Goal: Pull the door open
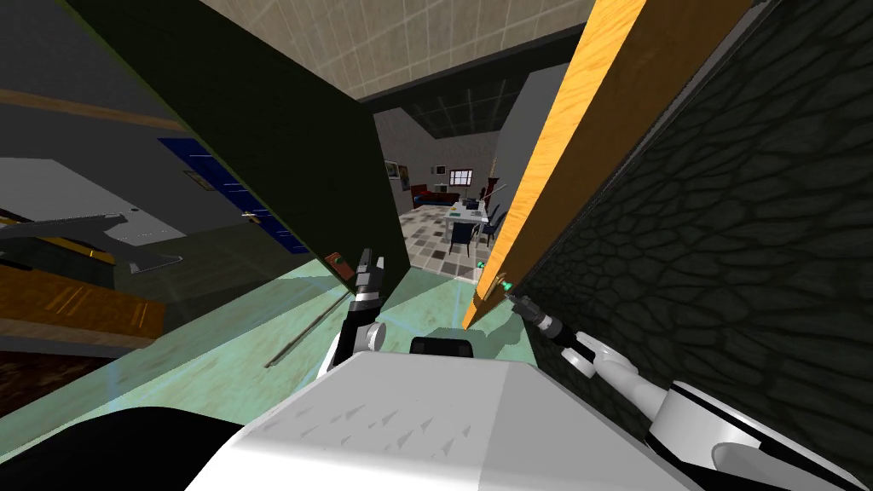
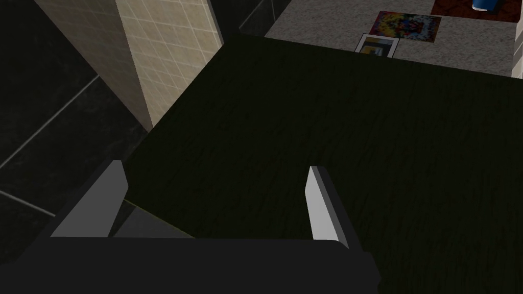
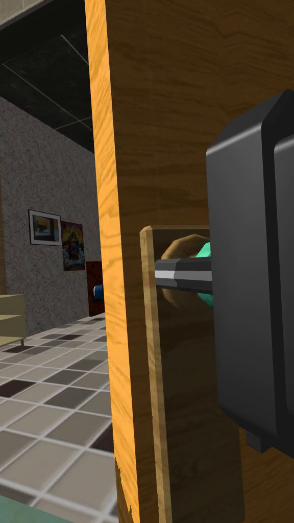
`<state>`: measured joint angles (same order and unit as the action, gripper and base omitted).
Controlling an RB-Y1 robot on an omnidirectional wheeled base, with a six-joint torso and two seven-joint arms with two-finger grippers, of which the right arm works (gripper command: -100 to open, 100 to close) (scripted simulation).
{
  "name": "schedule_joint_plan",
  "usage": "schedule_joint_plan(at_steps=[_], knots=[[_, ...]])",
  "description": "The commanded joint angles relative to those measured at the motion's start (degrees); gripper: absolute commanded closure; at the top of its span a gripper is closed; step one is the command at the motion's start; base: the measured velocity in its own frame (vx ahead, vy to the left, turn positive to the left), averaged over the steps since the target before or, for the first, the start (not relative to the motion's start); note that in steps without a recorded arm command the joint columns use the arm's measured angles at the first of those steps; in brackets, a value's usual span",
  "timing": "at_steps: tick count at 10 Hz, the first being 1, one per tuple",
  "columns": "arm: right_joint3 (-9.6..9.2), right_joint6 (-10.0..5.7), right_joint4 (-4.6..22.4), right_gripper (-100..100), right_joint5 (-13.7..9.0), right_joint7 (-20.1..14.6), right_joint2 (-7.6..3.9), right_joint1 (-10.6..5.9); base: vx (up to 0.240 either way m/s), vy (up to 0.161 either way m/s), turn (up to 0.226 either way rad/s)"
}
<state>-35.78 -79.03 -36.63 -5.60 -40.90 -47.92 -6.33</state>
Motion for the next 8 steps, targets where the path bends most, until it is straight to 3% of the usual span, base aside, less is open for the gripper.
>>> schedule_joint_plan(at_steps=[1, 3, 5, 8], knots=[[0.67, 0.41, 1.12, -100, -0.59, -0.44, -0.73, 0.23, -0.116, -0.127, -0.211], [1.77, 0.99, 2.08, -100, -1.54, -0.91, -1.90, 1.01, -0.163, -0.146, -0.156], [1.84, 1.40, 1.37, -100, -1.62, -1.01, -2.23, 1.22, -0.099, -0.090, -0.048], [2.82, 3.88, 1.72, -100, -1.69, -0.92, -0.90, -0.06, 0.129, 0.104, 0.101]])
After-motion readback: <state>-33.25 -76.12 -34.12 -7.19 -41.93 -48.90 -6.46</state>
